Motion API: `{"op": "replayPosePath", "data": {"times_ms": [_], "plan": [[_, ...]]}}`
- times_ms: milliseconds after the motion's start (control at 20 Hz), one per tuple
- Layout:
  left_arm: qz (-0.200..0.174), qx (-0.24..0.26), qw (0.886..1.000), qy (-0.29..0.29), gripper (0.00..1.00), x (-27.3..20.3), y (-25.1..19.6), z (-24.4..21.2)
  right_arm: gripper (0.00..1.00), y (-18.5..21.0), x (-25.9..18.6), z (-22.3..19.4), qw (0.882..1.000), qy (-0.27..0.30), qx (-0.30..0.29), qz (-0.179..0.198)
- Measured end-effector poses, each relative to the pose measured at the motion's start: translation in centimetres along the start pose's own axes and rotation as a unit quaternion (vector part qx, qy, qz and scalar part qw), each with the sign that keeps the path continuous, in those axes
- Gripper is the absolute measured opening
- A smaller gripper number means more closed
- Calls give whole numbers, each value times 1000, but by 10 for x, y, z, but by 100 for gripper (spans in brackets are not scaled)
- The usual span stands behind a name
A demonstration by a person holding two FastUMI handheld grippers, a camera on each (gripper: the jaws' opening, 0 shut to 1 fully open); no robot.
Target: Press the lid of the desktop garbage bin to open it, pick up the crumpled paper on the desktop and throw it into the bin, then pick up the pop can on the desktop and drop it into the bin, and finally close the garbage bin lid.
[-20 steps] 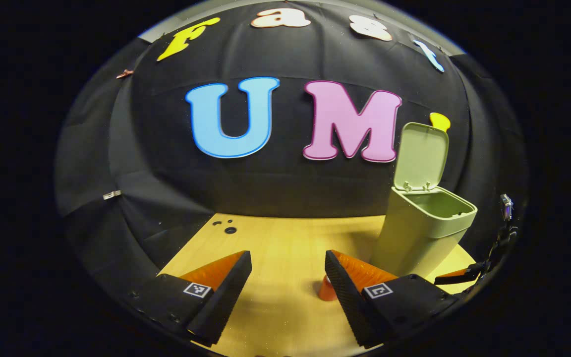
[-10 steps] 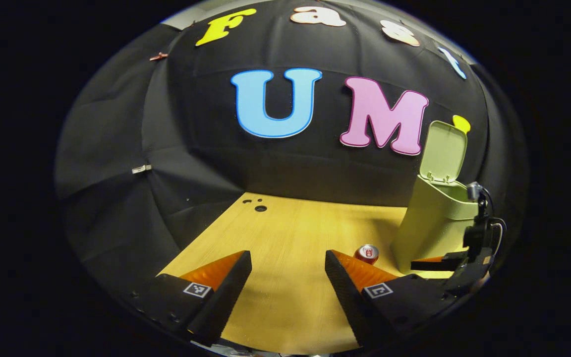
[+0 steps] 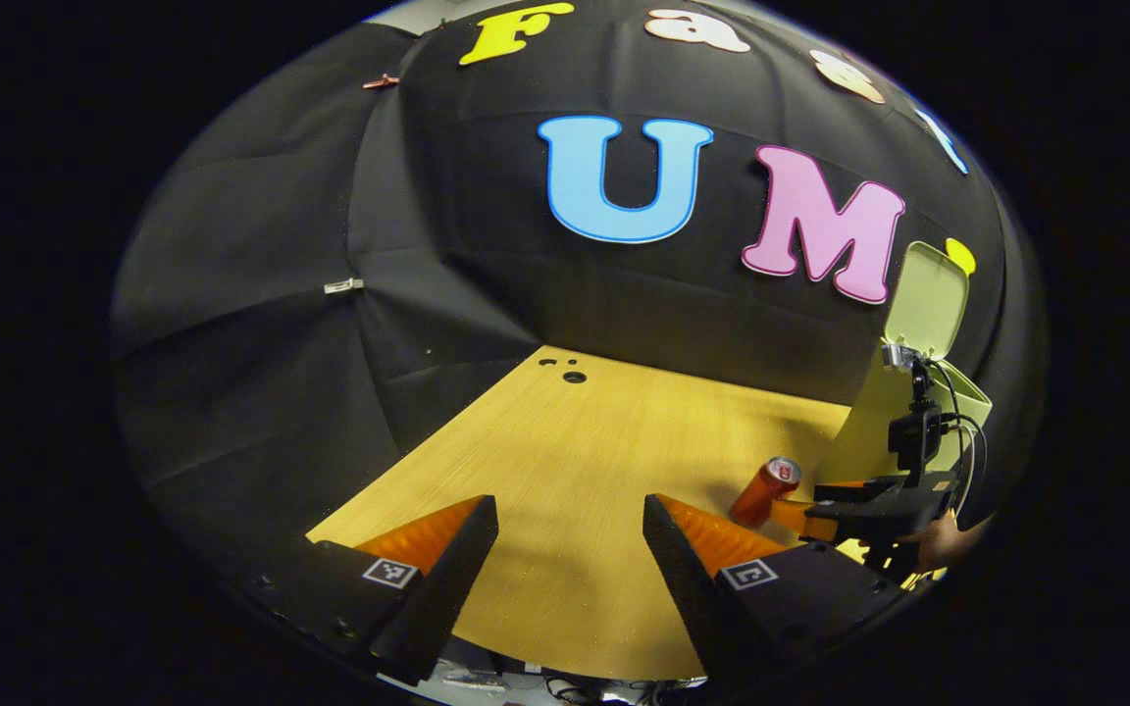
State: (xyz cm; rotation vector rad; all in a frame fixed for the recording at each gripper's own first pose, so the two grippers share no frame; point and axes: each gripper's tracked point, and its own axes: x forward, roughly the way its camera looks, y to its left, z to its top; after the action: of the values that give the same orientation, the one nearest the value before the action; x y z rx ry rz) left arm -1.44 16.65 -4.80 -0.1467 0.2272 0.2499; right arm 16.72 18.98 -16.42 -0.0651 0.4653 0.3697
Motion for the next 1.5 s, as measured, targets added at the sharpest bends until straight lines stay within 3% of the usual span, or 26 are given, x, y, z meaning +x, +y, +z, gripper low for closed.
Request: {"op": "replayPosePath", "data": {"times_ms": [400, 750, 850, 950, 1200, 1450, 1500], "plan": [[26, 15, 999, 17, 96, 8, 22, -2, 100, 0, 43, 2, 1000, 13, 6, -10], [23, 30, 999, 21, 96, 20, 24, 2, 99, 0, 65, 2, 1000, 26, 12, -13], [21, 28, 999, 21, 96, 20, 22, 3, 86, 1, 66, 3, 1000, 24, 6, -14], [19, 29, 999, 23, 96, 22, 21, 1, 85, 5, 67, 2, 1000, 27, -1, -4], [10, 28, 999, 18, 96, 25, 16, 3, 84, 5, 51, 9, 1000, 22, -10, 7], [-5, 30, 999, 10, 96, 30, 3, 3, 84, 10, 5, 28, 999, -9, -30, 19], [-11, 25, 1000, 11, 96, 31, -1, 0, 80, 12, -7, 30, 999, -15, -38, 24]]}}
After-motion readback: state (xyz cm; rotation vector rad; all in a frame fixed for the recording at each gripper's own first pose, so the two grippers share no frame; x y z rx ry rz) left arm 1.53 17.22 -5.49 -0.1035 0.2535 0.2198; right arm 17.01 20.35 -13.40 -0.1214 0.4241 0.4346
